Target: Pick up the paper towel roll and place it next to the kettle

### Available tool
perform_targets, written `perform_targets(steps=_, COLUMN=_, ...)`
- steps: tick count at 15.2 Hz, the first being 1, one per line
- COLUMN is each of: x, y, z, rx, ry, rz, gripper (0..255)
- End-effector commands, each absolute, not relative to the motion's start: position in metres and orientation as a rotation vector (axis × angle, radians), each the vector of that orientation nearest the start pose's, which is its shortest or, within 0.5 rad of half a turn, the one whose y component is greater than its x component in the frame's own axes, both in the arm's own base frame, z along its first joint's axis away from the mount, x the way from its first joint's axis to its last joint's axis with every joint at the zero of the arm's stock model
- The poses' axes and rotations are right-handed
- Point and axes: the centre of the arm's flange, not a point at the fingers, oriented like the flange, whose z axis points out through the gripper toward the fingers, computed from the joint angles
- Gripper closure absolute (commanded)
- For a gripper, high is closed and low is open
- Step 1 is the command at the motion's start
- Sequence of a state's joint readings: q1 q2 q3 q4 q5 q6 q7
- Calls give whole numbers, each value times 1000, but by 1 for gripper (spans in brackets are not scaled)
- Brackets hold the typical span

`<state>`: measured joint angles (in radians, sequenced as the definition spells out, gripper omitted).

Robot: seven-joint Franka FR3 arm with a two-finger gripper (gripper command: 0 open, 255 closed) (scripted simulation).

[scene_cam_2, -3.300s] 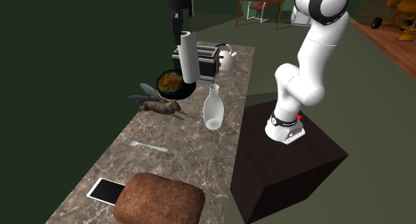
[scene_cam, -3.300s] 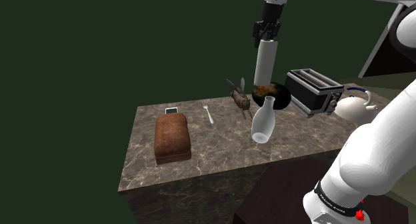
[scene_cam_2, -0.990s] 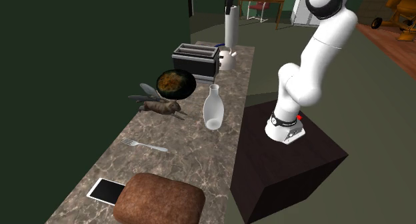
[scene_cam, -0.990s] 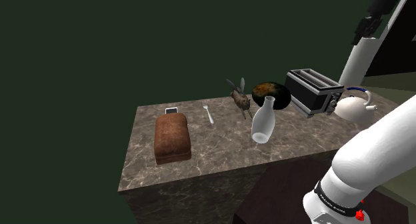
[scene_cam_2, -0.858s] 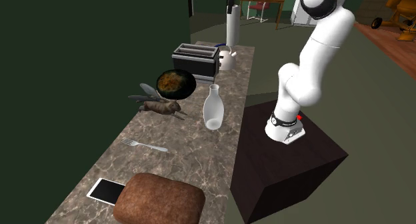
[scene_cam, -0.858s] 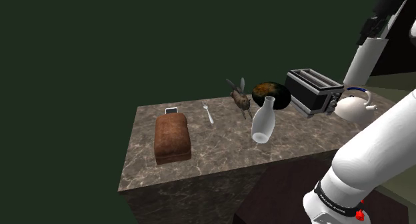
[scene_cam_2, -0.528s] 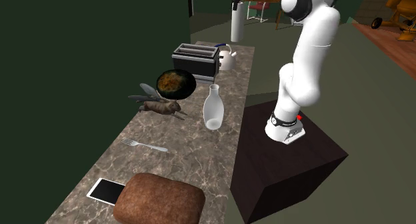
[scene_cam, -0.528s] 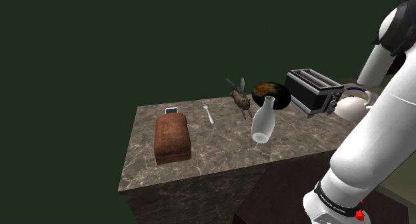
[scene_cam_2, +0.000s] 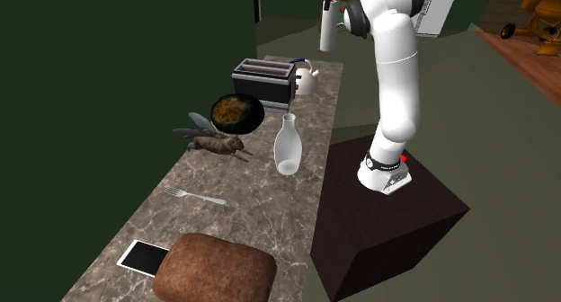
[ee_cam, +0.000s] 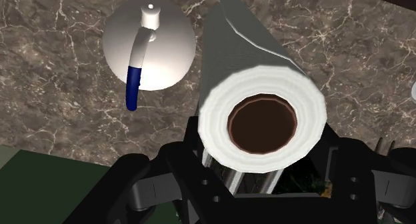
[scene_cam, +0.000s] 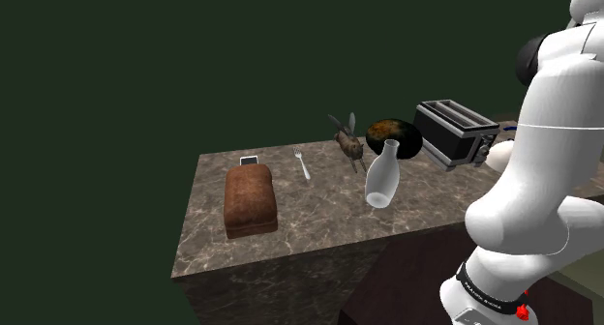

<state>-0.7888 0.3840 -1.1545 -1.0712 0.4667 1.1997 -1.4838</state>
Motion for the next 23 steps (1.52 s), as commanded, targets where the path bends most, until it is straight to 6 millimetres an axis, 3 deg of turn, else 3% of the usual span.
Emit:
perform_targets(steps=1, x=-5, y=-585, z=686, rx=-3059, ry=425, rz=-150, gripper=255)
perform_targets(steps=23, x=-5, y=-585, z=570, rx=-3059, ry=425, rz=-150, gripper=255)
